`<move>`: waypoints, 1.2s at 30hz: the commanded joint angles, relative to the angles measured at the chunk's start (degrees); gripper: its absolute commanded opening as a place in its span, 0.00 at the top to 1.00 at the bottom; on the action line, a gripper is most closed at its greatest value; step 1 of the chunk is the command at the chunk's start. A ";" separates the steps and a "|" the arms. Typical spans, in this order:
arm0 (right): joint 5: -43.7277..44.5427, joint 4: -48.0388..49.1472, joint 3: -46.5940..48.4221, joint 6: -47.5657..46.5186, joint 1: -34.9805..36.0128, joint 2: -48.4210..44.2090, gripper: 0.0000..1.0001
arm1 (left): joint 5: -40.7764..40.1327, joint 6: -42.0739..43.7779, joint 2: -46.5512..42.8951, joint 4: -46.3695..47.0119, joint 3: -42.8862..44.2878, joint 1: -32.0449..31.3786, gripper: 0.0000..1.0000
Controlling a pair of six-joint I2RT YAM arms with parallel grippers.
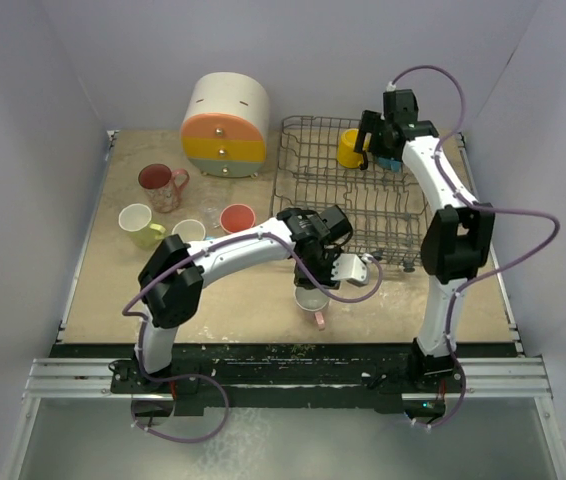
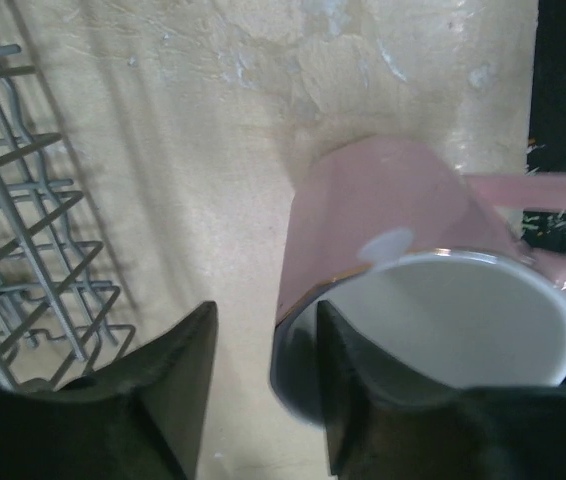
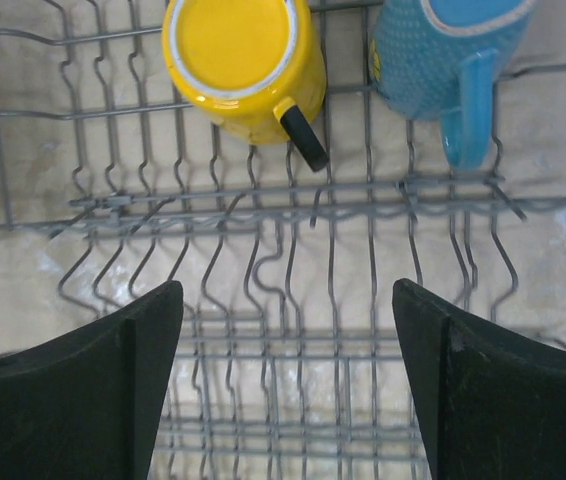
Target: Unload the cups from the dish rack
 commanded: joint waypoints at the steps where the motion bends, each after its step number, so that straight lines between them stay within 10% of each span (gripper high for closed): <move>1: 1.03 1.54 8.50 -3.68 -0.32 6.59 0.19 | -1.70 0.08 -4.99 1.18 2.53 -0.09 0.40; 5: 1.20 1.35 15.50 -5.16 -0.32 12.55 0.26 | -2.24 0.30 -7.56 0.74 3.43 0.14 0.35; 9: 1.90 1.90 20.52 -6.74 -0.32 16.77 0.32 | -2.23 0.75 -10.56 0.31 5.26 1.90 0.00; 36: -2.11 4.71 20.36 -11.81 -0.65 24.27 0.48 | 9.00 -0.40 -23.64 -6.36 9.33 23.96 0.01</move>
